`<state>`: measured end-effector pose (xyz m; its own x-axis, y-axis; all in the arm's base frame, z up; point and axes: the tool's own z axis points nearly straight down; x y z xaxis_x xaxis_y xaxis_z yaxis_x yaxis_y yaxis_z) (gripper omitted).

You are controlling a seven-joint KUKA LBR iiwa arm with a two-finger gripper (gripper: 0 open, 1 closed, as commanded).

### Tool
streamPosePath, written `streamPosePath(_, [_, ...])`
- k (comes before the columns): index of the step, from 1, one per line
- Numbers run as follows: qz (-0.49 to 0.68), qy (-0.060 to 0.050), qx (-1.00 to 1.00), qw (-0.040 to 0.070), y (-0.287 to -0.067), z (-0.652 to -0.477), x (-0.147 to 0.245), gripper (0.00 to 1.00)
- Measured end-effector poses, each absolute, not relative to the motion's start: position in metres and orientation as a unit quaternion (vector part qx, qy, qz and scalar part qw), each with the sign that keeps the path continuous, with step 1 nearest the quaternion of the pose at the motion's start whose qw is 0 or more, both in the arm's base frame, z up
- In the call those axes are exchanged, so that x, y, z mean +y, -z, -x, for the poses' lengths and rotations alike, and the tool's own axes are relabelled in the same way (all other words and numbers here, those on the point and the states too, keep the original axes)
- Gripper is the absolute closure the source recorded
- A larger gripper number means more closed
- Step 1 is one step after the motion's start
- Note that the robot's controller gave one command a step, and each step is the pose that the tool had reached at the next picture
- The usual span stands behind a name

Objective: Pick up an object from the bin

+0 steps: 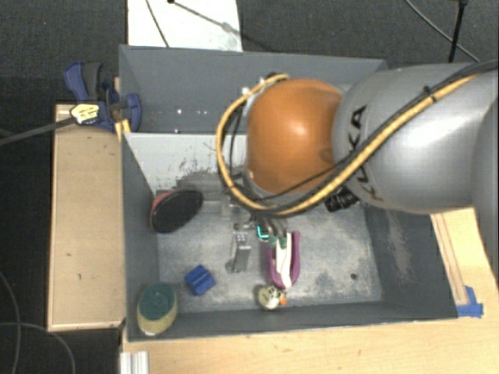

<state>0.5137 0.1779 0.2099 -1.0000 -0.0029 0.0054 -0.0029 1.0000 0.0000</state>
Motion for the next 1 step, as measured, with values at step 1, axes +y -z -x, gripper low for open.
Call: streamPosePath(1, [-0.092,0.001,-0.996,-0.001,-0.0677,-0.482,0.2241,0.0])
